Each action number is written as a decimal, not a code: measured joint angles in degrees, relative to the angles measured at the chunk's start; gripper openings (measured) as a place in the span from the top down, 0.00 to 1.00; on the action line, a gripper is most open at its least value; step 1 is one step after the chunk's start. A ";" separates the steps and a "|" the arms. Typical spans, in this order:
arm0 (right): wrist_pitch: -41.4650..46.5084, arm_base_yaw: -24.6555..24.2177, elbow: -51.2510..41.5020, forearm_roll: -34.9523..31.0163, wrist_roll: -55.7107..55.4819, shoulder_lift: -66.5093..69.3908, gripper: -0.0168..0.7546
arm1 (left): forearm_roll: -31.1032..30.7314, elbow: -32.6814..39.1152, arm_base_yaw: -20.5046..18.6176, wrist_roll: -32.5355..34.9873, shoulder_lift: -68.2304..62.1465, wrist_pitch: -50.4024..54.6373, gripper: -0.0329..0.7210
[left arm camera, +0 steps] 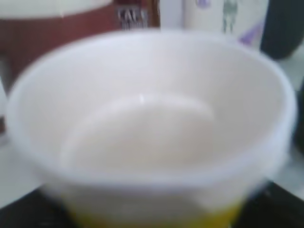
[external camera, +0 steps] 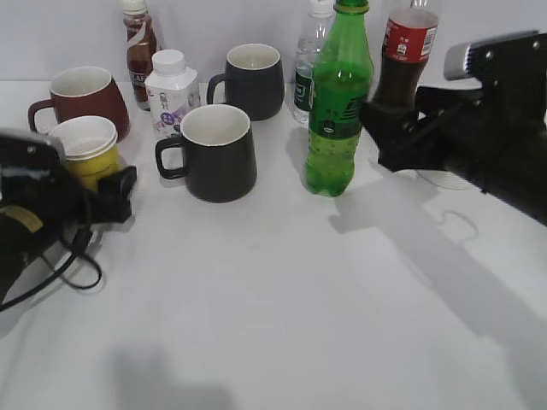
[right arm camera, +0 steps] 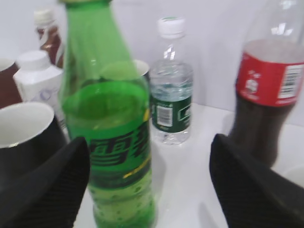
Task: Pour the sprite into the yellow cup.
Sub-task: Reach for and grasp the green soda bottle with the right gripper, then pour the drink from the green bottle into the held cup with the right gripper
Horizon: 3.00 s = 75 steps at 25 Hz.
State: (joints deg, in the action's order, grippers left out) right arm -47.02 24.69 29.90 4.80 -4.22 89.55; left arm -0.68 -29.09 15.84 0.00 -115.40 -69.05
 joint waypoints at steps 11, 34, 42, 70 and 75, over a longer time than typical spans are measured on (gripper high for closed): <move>-3.07 0.00 3.31 6.68 -1.55 5.84 0.22 | 0.22 -5.10 0.00 0.00 -1.73 -0.79 0.33; -2.53 0.05 18.20 10.48 -5.33 20.87 0.28 | -24.31 7.47 0.00 -0.41 10.15 -0.27 0.47; -1.63 0.05 19.26 16.35 -5.76 20.98 0.42 | -38.81 7.47 0.41 -5.71 11.40 -0.25 0.47; 7.88 -0.05 19.27 34.36 18.79 10.36 0.42 | -35.97 1.71 12.48 -6.11 11.40 -0.19 0.47; 8.96 -0.05 19.27 36.60 24.53 10.17 0.42 | -38.59 1.71 12.48 -6.16 11.40 0.05 0.47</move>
State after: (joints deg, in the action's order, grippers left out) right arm -38.06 24.64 49.18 41.40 20.31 99.72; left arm -39.27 -27.38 28.32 -6.16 -104.00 -68.99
